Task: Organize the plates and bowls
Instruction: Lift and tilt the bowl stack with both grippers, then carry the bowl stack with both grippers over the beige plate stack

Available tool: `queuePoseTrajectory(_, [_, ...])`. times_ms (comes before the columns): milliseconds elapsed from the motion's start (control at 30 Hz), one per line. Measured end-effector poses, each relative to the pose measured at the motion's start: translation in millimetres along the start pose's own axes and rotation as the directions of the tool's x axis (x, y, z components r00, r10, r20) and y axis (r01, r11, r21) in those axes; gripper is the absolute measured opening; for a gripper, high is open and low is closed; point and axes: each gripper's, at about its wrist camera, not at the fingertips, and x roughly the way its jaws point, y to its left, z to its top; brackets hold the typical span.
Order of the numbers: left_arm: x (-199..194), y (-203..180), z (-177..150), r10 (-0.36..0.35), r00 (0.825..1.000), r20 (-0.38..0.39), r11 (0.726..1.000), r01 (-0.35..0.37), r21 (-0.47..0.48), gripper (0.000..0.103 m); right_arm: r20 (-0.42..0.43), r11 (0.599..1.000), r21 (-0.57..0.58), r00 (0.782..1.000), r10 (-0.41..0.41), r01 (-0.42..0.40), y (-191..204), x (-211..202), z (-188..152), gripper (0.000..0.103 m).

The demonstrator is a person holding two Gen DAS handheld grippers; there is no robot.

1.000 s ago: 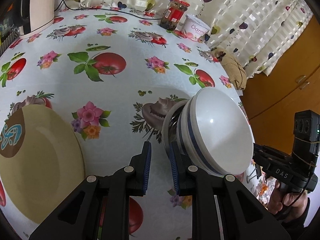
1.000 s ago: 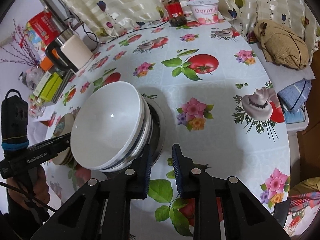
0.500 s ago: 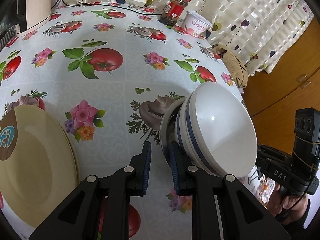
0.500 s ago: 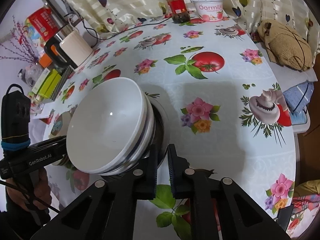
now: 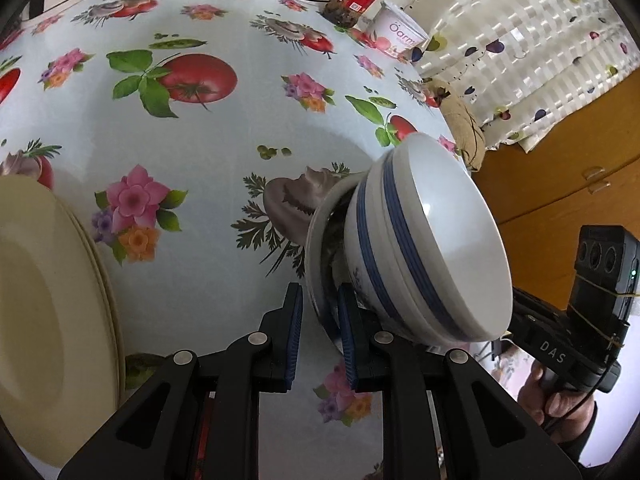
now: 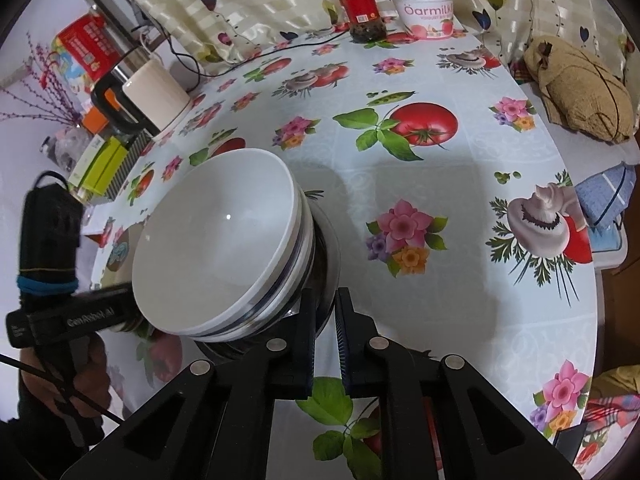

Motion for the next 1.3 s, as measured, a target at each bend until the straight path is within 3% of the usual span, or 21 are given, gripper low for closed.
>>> queuePoseTrajectory(300, [1, -7, -3, 0.050, 0.998, 0.029, 0.997, -0.051, 0.049, 0.017, -0.007, 1.000, -0.013, 1.000, 0.017, -0.017, 3, 3, 0, 0.013])
queuePoseTrajectory(533, [-6, -4, -1, 0.058, 0.997, 0.051, 0.997, -0.060, 0.048, 0.017, -0.028, 0.992, 0.091, 0.996, 0.087, -0.085, -12, 8, 1, 0.019])
queuePoseTrajectory(667, [-8, -8, -1, 0.086, 0.994, 0.071, 0.992, -0.092, 0.083, 0.014, -0.034, 0.995, 0.062, 0.996, 0.086, -0.083, -4, 10, 0, 0.014])
queuePoseTrajectory(900, [-7, -9, -3, 0.104, 0.990, 0.092, 0.989, -0.113, 0.098, 0.014, -0.029, 0.997, 0.046, 0.998, 0.056, -0.055, 0, 13, 2, 0.014])
queuePoseTrajectory(1300, [-23, -17, -4, 0.089, 0.988, 0.127, 0.988, -0.104, 0.114, 0.014, 0.014, 1.000, 0.026, 1.000, 0.017, -0.017, 11, -1, 0, 0.014])
